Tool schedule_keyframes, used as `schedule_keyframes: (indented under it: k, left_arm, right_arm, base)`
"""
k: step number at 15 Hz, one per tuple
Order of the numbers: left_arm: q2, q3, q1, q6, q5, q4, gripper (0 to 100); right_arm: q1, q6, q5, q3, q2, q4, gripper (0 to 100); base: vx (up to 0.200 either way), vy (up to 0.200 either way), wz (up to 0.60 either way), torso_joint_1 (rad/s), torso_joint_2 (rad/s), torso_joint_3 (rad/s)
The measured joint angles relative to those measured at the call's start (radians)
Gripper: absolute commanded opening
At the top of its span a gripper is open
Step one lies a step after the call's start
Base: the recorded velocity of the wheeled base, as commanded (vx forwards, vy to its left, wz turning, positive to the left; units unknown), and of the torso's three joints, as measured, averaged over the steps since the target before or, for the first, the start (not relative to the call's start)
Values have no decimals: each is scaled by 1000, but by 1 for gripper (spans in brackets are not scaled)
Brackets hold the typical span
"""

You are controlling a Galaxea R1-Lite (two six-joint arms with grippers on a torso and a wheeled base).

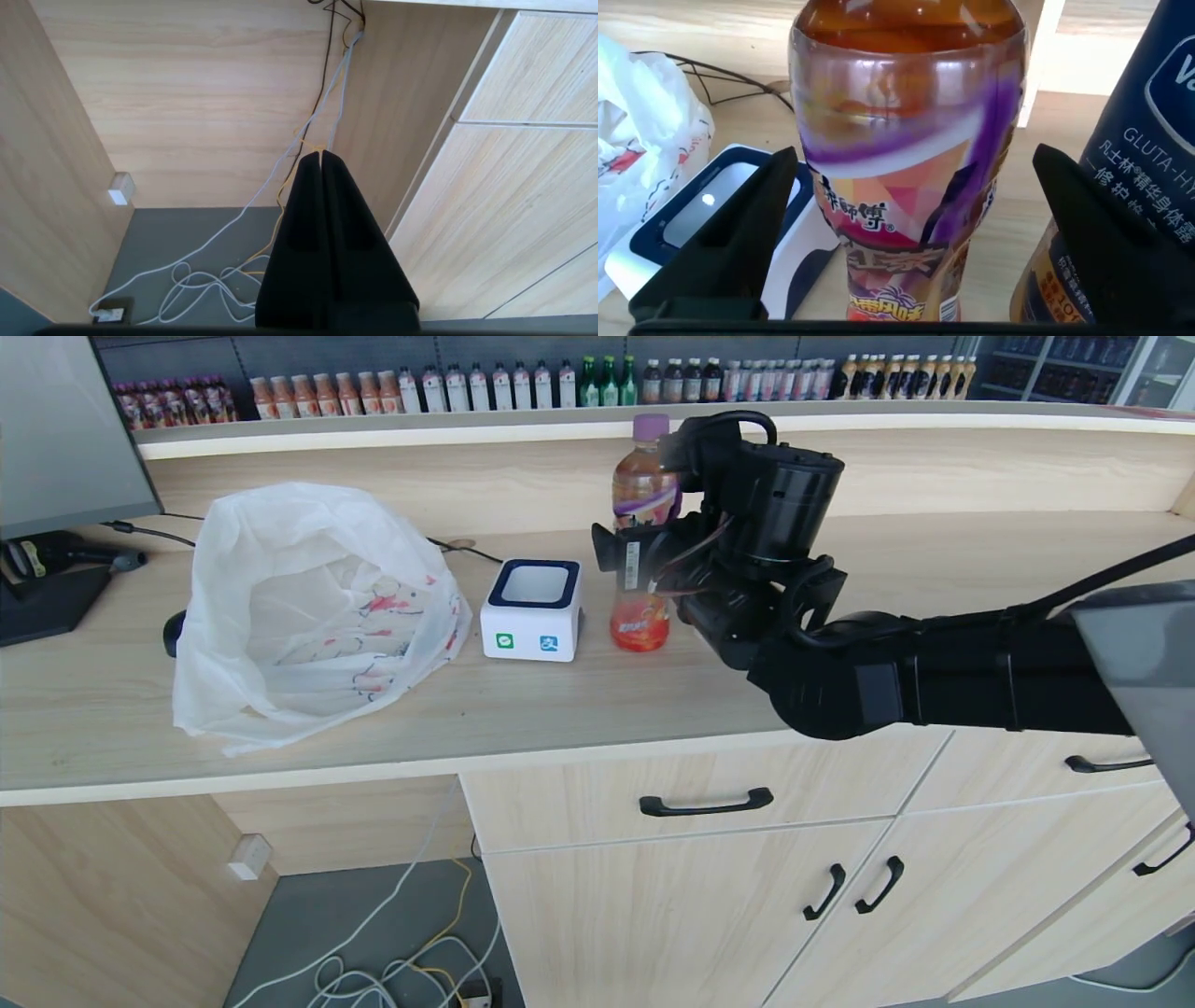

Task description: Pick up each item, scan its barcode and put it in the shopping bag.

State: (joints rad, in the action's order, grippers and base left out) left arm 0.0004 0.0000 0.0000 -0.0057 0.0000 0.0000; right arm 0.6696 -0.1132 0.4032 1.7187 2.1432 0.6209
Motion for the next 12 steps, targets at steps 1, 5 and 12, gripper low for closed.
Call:
schedule_keyframes:
  k: [1,5,12]
  left_arm:
    - [0,0,0,0,0,0,0]
    - [0,0,0,0,0,0,0]
    - [0,0,0,0,0,0,0]
  right_arm:
    - [0,-2,2,1,5,0,100]
    - [-4,-4,4,9,27,4,100]
    - [-5,-3,2,24,54,6,100]
  base:
    - [0,0,0,0,0,0]
    - [0,0,0,0,0,0]
    - [0,0,0,0,0,0]
